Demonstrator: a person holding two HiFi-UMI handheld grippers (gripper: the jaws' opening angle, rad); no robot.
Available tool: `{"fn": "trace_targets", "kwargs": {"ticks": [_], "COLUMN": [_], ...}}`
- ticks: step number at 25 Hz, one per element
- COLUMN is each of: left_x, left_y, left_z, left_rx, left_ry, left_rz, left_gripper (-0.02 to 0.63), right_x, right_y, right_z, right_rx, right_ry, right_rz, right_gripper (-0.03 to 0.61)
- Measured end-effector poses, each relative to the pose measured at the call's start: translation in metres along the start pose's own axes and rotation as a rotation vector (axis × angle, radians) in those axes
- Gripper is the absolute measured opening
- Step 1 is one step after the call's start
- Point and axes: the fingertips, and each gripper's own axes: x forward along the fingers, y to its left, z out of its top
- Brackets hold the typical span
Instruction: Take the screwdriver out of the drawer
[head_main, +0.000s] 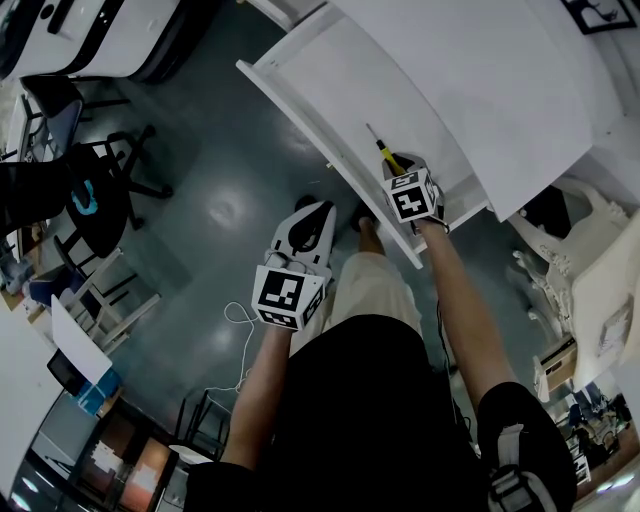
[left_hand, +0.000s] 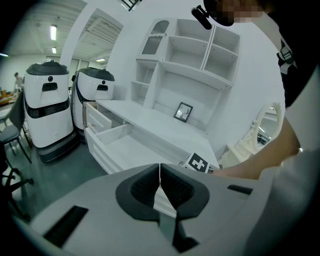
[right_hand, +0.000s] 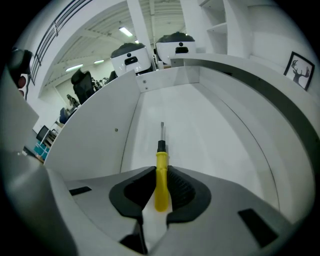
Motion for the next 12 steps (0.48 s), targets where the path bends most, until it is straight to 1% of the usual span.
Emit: {"fn": "trace_targets", "kwargs": {"ticks": [7, 12], "left_x": [-0.008, -0.018], "left_y": [0.007, 0.003], "left_z": [0.005, 0.013], "left_rx": [0.007, 0.040], "left_ry": [-0.019, -0.035], "left_rz": [-0.009, -0.049], "left_gripper": [0.026, 0.026], "right_x": [-0.015, -0.048], "right_y": [0.004, 0.010], "right_z": [0.007, 0.023], "right_rx": [0.002, 0.009], "right_ry": [-0.025, -0.091], "right_rz": [-0.019, -0.050], "right_gripper": [0.084, 0.084]}}
